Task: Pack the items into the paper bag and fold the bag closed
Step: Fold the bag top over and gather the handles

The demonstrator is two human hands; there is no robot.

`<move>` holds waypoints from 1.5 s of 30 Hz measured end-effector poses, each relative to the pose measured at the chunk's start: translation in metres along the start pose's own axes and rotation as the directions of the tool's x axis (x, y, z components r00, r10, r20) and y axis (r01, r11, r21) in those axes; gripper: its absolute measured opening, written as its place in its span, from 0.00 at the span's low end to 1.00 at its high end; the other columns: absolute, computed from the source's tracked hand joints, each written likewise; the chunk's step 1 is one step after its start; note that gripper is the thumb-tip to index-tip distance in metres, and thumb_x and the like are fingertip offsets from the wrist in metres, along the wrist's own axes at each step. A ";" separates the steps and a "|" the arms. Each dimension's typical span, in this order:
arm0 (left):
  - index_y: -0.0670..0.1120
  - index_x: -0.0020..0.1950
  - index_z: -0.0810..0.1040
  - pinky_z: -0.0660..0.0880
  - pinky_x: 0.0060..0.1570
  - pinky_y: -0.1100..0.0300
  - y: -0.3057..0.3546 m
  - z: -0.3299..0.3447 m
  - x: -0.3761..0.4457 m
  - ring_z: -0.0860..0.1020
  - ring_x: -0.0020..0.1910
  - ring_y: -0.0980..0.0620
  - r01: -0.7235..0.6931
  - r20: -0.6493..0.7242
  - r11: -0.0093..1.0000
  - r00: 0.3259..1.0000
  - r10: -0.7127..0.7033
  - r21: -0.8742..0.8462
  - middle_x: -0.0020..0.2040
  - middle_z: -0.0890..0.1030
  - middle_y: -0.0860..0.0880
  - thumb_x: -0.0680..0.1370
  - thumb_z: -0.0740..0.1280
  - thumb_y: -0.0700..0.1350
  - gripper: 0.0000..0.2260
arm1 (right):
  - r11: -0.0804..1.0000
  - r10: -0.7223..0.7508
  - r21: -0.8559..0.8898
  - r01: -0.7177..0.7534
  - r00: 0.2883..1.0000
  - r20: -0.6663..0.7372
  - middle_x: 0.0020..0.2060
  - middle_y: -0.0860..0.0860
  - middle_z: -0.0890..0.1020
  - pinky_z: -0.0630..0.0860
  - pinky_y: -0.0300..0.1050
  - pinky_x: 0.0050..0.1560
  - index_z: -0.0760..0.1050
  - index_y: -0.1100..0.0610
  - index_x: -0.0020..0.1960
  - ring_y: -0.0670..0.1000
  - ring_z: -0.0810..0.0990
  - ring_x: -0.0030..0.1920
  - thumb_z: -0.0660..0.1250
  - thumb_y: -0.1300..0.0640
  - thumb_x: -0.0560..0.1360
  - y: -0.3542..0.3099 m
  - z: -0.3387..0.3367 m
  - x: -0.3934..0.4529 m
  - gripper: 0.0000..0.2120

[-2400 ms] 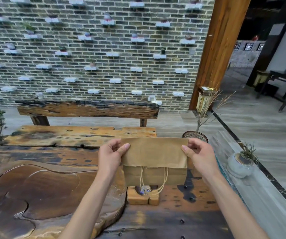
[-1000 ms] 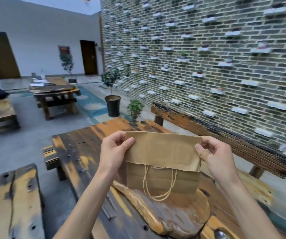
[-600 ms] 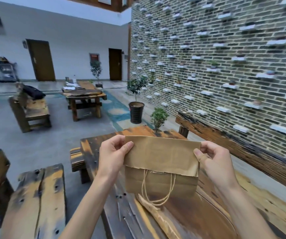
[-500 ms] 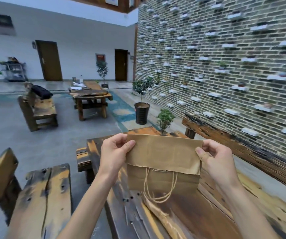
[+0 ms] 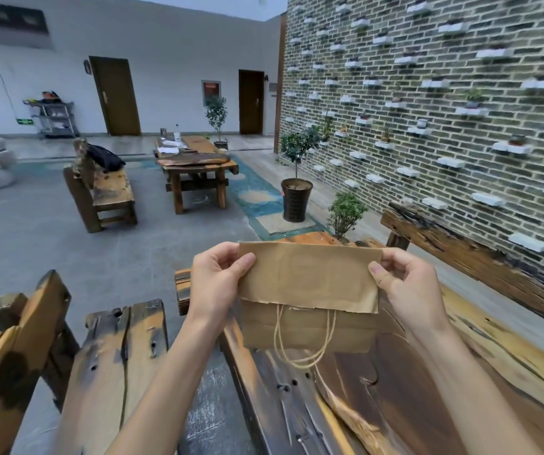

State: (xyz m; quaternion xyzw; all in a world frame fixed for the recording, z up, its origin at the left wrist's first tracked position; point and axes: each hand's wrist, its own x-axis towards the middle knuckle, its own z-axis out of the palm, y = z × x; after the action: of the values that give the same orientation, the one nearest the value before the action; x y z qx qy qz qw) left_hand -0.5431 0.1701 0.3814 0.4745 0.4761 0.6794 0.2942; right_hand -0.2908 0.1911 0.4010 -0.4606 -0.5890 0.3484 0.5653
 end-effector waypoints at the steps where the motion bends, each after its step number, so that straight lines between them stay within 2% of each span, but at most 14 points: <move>1: 0.40 0.42 0.83 0.75 0.37 0.62 -0.005 -0.003 0.009 0.78 0.36 0.54 0.003 -0.004 1.000 1.000 -0.003 0.007 0.37 0.83 0.47 0.74 0.70 0.33 0.04 | 1.000 0.006 0.003 -0.006 1.000 0.005 0.33 0.44 0.82 0.80 0.43 0.40 0.81 0.51 0.42 0.48 0.79 0.38 0.65 0.70 0.77 0.003 0.008 0.007 0.16; 4: 0.41 0.43 0.83 0.76 0.39 0.60 -0.020 -0.011 0.040 0.78 0.38 0.54 0.006 -0.007 1.000 1.000 -0.006 0.014 0.38 0.83 0.47 0.74 0.70 0.34 0.04 | 1.000 0.002 0.009 -0.002 1.000 0.002 0.35 0.46 0.82 0.79 0.50 0.44 0.81 0.51 0.42 0.49 0.79 0.39 0.65 0.70 0.77 0.014 0.031 0.030 0.16; 8: 0.41 0.42 0.83 0.76 0.37 0.64 -0.044 -0.021 0.089 0.79 0.37 0.55 0.001 -0.014 1.000 1.000 -0.001 0.018 0.38 0.84 0.48 0.74 0.70 0.34 0.04 | 1.000 0.007 0.017 -0.007 1.000 0.006 0.37 0.49 0.83 0.80 0.54 0.47 0.82 0.51 0.42 0.51 0.80 0.40 0.66 0.70 0.77 0.033 0.066 0.075 0.16; 13: 0.40 0.44 0.84 0.77 0.42 0.56 -0.074 -0.028 0.167 0.80 0.39 0.53 0.026 -0.015 0.999 1.000 -0.026 0.029 0.41 0.85 0.43 0.75 0.70 0.34 0.03 | 1.000 0.001 0.021 -0.001 1.000 -0.017 0.33 0.45 0.84 0.79 0.47 0.44 0.81 0.50 0.42 0.49 0.80 0.39 0.66 0.71 0.77 0.055 0.112 0.142 0.17; 16: 0.44 0.43 0.84 0.76 0.39 0.59 -0.089 -0.025 0.218 0.80 0.39 0.54 0.045 0.008 0.998 0.999 -0.045 0.036 0.40 0.85 0.47 0.75 0.70 0.34 0.06 | 1.000 0.010 0.015 -0.010 0.999 -0.039 0.35 0.45 0.84 0.80 0.50 0.47 0.81 0.50 0.42 0.47 0.81 0.39 0.66 0.70 0.77 0.067 0.134 0.183 0.16; 21: 0.40 0.45 0.84 0.77 0.44 0.56 -0.114 -0.015 0.300 0.80 0.40 0.53 0.044 0.051 0.998 0.998 -0.047 0.053 0.42 0.85 0.43 0.75 0.70 0.35 0.03 | 1.000 0.021 0.014 -0.020 0.998 -0.060 0.39 0.50 0.84 0.80 0.54 0.49 0.82 0.50 0.43 0.49 0.81 0.41 0.66 0.70 0.77 0.083 0.161 0.255 0.16; 25: 0.39 0.44 0.84 0.76 0.41 0.59 -0.133 -0.005 0.352 0.78 0.37 0.55 0.021 0.094 0.998 0.995 -0.026 0.055 0.37 0.83 0.48 0.74 0.70 0.34 0.03 | 1.000 0.026 0.000 -0.026 0.995 -0.096 0.40 0.50 0.84 0.80 0.53 0.48 0.81 0.49 0.43 0.50 0.81 0.42 0.66 0.70 0.77 0.096 0.176 0.296 0.16; 31: 0.42 0.38 0.80 0.70 0.32 0.71 -0.168 0.012 0.418 0.73 0.31 0.61 0.010 0.169 1.000 0.985 -0.014 0.024 0.29 0.77 0.57 0.74 0.70 0.33 0.07 | 0.996 0.075 -0.029 -0.079 0.988 -0.132 0.39 0.52 0.84 0.80 0.61 0.52 0.83 0.49 0.42 0.52 0.82 0.42 0.68 0.69 0.76 0.125 0.192 0.352 0.16; 34: 0.42 0.37 0.79 0.69 0.31 0.71 -0.193 0.022 0.452 0.71 0.29 0.63 0.023 0.210 1.000 0.977 -0.024 0.004 0.27 0.76 0.58 0.75 0.69 0.33 0.08 | 0.992 0.086 -0.077 -0.101 0.980 -0.179 0.40 0.51 0.83 0.79 0.62 0.53 0.83 0.46 0.41 0.54 0.82 0.44 0.69 0.67 0.76 0.142 0.201 0.377 0.16; 36: 0.39 0.36 0.78 0.67 0.31 0.68 -0.213 0.029 0.478 0.70 0.29 0.60 0.037 0.244 0.999 0.969 -0.033 -0.013 0.28 0.74 0.57 0.75 0.69 0.33 0.08 | 0.987 0.083 -0.114 -0.110 0.972 -0.218 0.43 0.55 0.85 0.79 0.64 0.56 0.83 0.49 0.45 0.58 0.83 0.47 0.69 0.66 0.76 0.155 0.209 0.394 0.13; 38: 0.37 0.36 0.76 0.65 0.31 0.64 -0.231 0.040 0.504 0.68 0.31 0.58 0.048 0.290 0.998 0.956 -0.038 -0.028 0.30 0.72 0.53 0.75 0.70 0.33 0.08 | 0.982 0.084 -0.140 -0.126 0.959 -0.271 0.45 0.57 0.85 0.79 0.64 0.56 0.83 0.51 0.47 0.57 0.83 0.47 0.69 0.67 0.76 0.166 0.215 0.411 0.11; 42: 0.46 0.31 0.73 0.65 0.30 0.68 -0.263 0.056 0.553 0.67 0.29 0.61 0.073 0.388 0.996 0.920 -0.049 -0.048 0.26 0.71 0.59 0.75 0.69 0.33 0.15 | 0.966 0.085 -0.197 -0.169 0.923 -0.376 0.46 0.57 0.84 0.79 0.63 0.57 0.82 0.53 0.50 0.57 0.82 0.49 0.69 0.66 0.76 0.186 0.231 0.439 0.09; 45: 0.41 0.31 0.72 0.65 0.33 0.64 -0.288 0.066 0.588 0.67 0.31 0.58 0.100 0.452 0.993 0.890 -0.062 -0.060 0.29 0.71 0.55 0.75 0.70 0.34 0.13 | 0.956 0.081 -0.222 -0.193 0.898 -0.433 0.44 0.54 0.84 0.78 0.58 0.57 0.81 0.48 0.45 0.54 0.81 0.46 0.70 0.66 0.75 0.193 0.245 0.455 0.12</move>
State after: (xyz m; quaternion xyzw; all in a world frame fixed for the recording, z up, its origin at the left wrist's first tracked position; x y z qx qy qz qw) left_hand -0.7183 0.8031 0.3352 0.5860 0.3862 0.5575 0.4434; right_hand -0.4755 0.7082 0.3490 -0.6351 -0.4603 0.2005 0.5871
